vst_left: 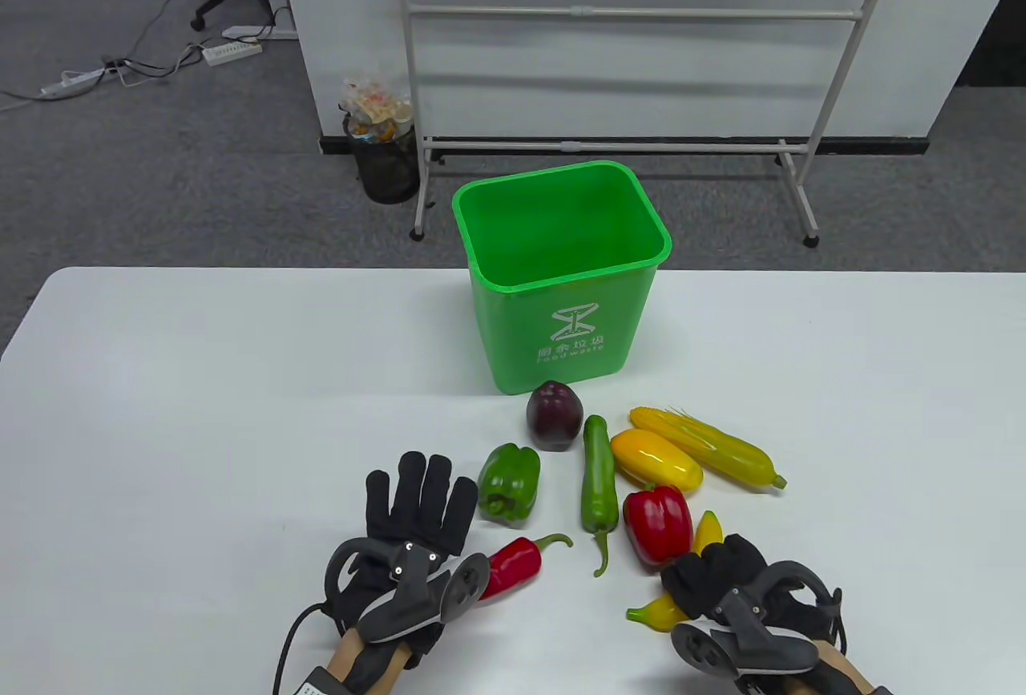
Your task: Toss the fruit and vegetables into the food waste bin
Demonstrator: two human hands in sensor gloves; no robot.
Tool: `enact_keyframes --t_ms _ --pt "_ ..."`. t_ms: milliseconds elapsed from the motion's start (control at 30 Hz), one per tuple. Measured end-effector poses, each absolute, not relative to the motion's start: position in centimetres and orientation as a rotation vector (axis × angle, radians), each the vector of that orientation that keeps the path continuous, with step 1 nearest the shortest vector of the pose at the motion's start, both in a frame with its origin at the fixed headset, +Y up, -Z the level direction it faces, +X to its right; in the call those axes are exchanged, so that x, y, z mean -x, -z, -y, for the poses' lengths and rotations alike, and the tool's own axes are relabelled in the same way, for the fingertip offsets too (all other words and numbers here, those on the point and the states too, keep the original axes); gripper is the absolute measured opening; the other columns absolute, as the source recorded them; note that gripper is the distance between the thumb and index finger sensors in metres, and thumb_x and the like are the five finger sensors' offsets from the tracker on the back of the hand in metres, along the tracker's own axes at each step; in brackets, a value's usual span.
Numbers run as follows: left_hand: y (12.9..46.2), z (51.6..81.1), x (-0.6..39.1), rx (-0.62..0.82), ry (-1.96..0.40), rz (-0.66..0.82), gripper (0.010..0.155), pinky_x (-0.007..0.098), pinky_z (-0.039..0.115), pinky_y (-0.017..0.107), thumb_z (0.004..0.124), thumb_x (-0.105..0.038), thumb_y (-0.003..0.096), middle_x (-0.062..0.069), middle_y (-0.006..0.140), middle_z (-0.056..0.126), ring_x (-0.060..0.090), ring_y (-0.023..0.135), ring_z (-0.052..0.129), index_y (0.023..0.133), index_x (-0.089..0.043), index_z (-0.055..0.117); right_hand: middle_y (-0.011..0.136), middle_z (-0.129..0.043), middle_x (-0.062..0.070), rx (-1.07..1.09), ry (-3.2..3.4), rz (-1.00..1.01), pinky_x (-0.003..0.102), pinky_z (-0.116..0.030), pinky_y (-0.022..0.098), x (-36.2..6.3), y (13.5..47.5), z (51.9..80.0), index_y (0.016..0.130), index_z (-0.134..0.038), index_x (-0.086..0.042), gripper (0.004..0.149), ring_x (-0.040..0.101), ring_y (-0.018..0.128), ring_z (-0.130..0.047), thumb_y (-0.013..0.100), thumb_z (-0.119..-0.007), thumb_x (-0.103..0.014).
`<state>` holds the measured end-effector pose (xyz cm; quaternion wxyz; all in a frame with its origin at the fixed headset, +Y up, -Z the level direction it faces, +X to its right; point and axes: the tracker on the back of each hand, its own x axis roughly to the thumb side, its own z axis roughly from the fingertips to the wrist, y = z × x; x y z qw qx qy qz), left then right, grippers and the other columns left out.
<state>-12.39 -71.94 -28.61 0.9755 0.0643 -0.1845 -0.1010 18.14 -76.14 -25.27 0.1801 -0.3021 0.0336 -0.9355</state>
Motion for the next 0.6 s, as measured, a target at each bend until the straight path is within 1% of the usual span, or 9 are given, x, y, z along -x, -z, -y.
enact_keyframes --t_ms 67,133,167,233,267,367,467,567,600 --pt "28.6 72.0 12.3 -0.126 0.205 0.376 0.09 0.078 0.018 0.067 0.057 -0.066 0.0371 0.022 0.112 0.005 0.056 0.104 0.011 0.107 -0.018 0.027 0.097 -0.066 0.008 0.821 2.659 -0.061 0.065 -0.055 0.07 -18.4 25.3 76.3 0.095 -0.074 -0.016 0.074 0.035 0.086 -0.074 0.029 -0.099 -0.038" --pt "28.6 72.0 12.3 -0.125 0.204 0.378 0.09 0.078 0.018 0.067 0.057 -0.066 0.0371 0.022 0.112 0.005 0.056 0.104 0.011 0.107 -0.018 0.027 0.103 -0.061 0.008 0.821 2.679 -0.012 0.067 -0.053 0.072 -18.7 25.4 76.3 0.094 -0.073 -0.016 0.075 0.035 0.097 -0.069 0.029 -0.099 -0.04" --pt "28.6 72.0 12.3 -0.125 0.201 0.378 0.09 0.078 0.018 0.067 0.057 -0.066 0.0371 0.022 0.112 0.005 0.056 0.104 0.011 0.107 -0.018 0.027 0.104 -0.063 0.008 0.825 2.691 0.019 0.068 -0.054 0.072 -18.8 25.3 76.2 0.094 -0.073 -0.017 0.075 0.036 0.099 -0.07 0.028 -0.099 -0.042" --pt "28.6 72.0 12.2 -0.126 0.197 0.377 0.09 0.078 0.018 0.067 0.057 -0.066 0.0371 0.022 0.112 0.005 0.056 0.104 0.01 0.107 -0.018 0.027 0.102 -0.072 0.009 0.854 2.692 0.035 0.068 -0.057 0.072 -18.9 25.2 76.0 0.093 -0.075 -0.018 0.074 0.036 0.096 -0.081 0.027 -0.1 -0.043" --pt "28.6 72.0 12.2 -0.129 0.195 0.377 0.09 0.078 0.018 0.067 0.057 -0.066 0.0371 0.022 0.112 0.005 0.056 0.104 0.01 0.107 -0.018 0.027 0.097 -0.081 0.01 0.869 2.703 0.035 0.066 -0.059 0.071 -18.9 25.0 75.7 0.092 -0.077 -0.019 0.074 0.036 0.091 -0.089 0.026 -0.101 -0.043" --pt "28.6 71.8 12.3 -0.135 0.189 0.373 0.09 0.078 0.018 0.067 0.057 -0.066 0.0371 0.022 0.112 0.005 0.056 0.104 0.011 0.107 -0.018 0.027 0.089 -0.09 0.01 0.922 2.718 0.016 0.065 -0.062 0.07 -18.7 24.6 75.0 0.089 -0.081 -0.017 0.073 0.035 0.083 -0.097 0.024 -0.101 -0.045" --pt "28.6 71.6 12.4 -0.142 0.176 0.367 0.09 0.078 0.018 0.067 0.057 -0.066 0.0371 0.022 0.112 0.005 0.056 0.104 0.011 0.107 -0.018 0.028 0.084 -0.092 0.011 0.989 2.894 0.021 0.064 -0.067 0.067 -18.7 24.0 73.3 0.088 -0.082 -0.015 0.073 0.036 0.077 -0.101 0.025 -0.099 -0.048" --pt "28.6 71.4 12.6 -0.148 0.161 0.361 0.09 0.078 0.018 0.067 0.057 -0.066 0.0371 0.022 0.112 0.005 0.056 0.104 0.011 0.107 -0.018 0.028 0.084 -0.091 0.012 1.126 3.286 0.186 0.062 -0.071 0.064 -19.3 24.0 70.8 0.088 -0.081 -0.013 0.074 0.036 0.075 -0.101 0.026 -0.097 -0.05" --pt "28.7 71.3 12.7 -0.148 0.153 0.358 0.09 0.078 0.018 0.067 0.057 -0.066 0.0371 0.022 0.112 0.005 0.056 0.104 0.011 0.107 -0.018 0.028 0.084 -0.091 0.013 1.216 3.469 0.317 0.062 -0.072 0.063 -19.6 24.3 69.8 0.088 -0.08 -0.012 0.074 0.037 0.074 -0.101 0.027 -0.096 -0.05"
